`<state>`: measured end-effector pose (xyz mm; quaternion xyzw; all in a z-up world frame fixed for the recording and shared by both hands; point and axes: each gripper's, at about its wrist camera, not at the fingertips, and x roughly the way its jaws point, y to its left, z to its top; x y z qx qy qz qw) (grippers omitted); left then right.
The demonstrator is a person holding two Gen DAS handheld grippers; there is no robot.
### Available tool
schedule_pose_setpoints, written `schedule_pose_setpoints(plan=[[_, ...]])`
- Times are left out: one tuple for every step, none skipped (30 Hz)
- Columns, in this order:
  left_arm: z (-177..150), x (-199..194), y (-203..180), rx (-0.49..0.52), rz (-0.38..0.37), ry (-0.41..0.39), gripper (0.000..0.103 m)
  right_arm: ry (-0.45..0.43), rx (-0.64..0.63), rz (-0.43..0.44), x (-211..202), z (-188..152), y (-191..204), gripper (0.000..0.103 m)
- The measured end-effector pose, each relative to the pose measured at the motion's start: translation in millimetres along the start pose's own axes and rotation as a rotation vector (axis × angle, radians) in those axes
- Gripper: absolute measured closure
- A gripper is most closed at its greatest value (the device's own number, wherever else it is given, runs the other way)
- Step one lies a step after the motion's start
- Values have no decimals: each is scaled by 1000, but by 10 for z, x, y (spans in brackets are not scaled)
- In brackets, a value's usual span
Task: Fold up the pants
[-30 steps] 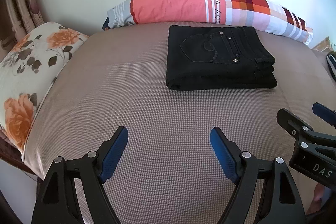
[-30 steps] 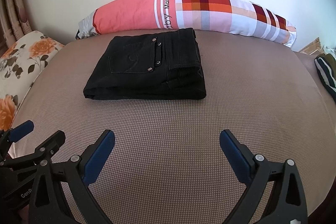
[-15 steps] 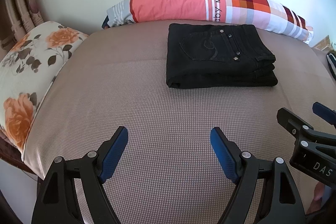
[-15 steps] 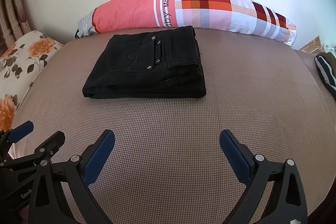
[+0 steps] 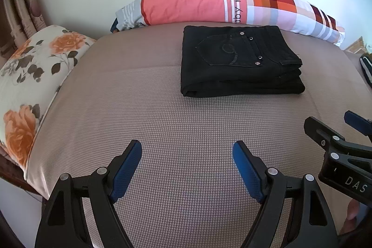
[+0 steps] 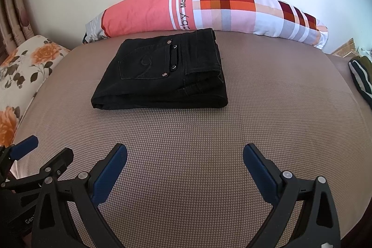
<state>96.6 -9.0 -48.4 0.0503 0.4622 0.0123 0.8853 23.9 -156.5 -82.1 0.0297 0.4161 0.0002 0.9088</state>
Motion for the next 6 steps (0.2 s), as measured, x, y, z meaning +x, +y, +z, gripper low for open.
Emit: schedule_pose_setpoints(plan=[[-4, -3, 5, 0, 0, -1, 22, 1, 1, 2, 2, -8, -2, 4], [-4, -2, -2, 0, -1, -1, 22, 1, 1, 1, 2, 5, -3, 4], [-2, 1, -2, 0, -5, 2, 22, 1, 1, 0, 4, 2, -3, 4], [1, 2, -5, 0, -8, 5, 22, 2, 0, 0, 6, 7, -2, 4], [1, 3, -2, -2, -12, 7, 22, 1, 1, 0, 6, 6, -2, 4], [8, 11, -4, -2, -15, 9, 22, 3, 1, -2, 9, 7, -2, 4]])
